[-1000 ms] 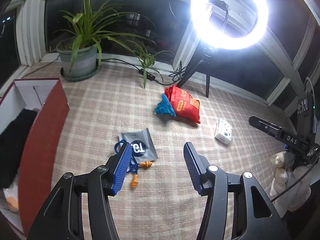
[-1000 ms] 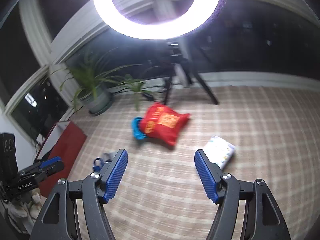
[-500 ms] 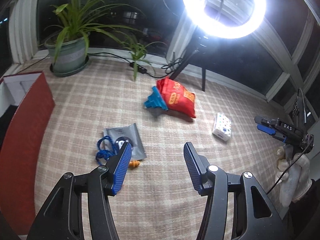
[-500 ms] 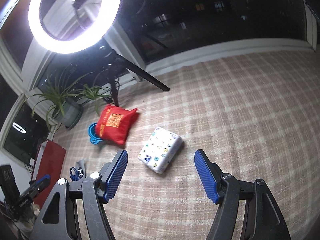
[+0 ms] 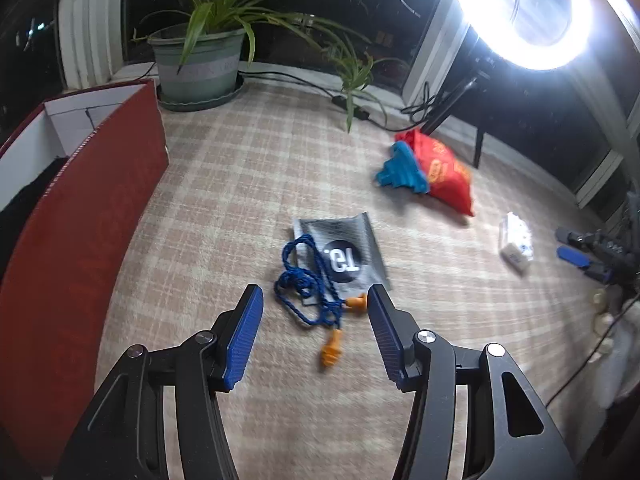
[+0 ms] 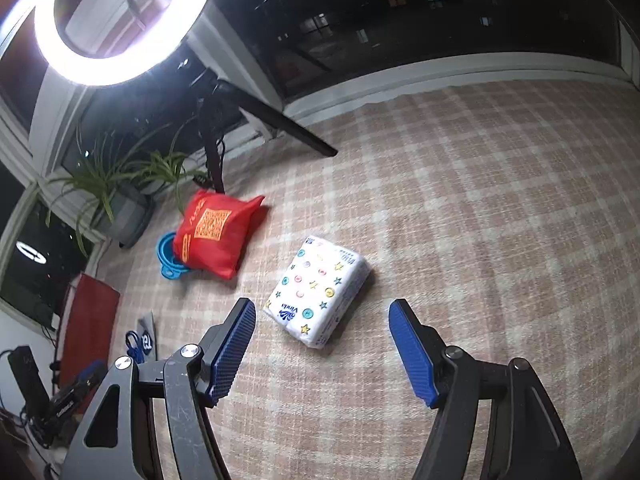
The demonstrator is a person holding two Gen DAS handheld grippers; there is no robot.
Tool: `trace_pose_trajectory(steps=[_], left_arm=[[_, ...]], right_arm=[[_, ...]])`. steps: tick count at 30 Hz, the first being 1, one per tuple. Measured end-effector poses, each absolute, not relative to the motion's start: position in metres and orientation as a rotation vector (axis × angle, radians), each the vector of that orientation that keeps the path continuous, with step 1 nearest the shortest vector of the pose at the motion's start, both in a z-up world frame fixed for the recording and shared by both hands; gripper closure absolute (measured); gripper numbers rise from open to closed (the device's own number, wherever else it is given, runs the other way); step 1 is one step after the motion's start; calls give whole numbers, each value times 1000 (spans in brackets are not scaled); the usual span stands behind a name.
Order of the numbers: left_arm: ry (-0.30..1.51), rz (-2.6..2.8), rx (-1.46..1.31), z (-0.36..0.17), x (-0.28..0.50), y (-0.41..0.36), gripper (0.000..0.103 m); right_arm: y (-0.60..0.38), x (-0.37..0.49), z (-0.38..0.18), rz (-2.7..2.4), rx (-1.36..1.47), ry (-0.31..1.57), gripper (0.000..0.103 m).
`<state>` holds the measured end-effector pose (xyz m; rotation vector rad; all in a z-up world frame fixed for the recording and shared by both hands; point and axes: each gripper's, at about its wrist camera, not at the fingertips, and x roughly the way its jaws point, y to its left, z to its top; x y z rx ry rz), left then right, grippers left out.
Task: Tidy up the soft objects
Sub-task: 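Move both grippers away from the box toward the white Vinda tissue pack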
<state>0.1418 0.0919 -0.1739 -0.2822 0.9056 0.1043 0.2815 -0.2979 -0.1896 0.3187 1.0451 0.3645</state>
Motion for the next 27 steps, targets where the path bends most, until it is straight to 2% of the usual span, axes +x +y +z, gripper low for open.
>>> trace_pose_trajectory(steps=[10,27], left_arm=[[900,129,-244,-190,164,91,50],[941,201,-170,-214,188,86,50]], right_arm=[[-249,269,-170,361,125,965,38],[-246,287,-189,239,62,1019,38]])
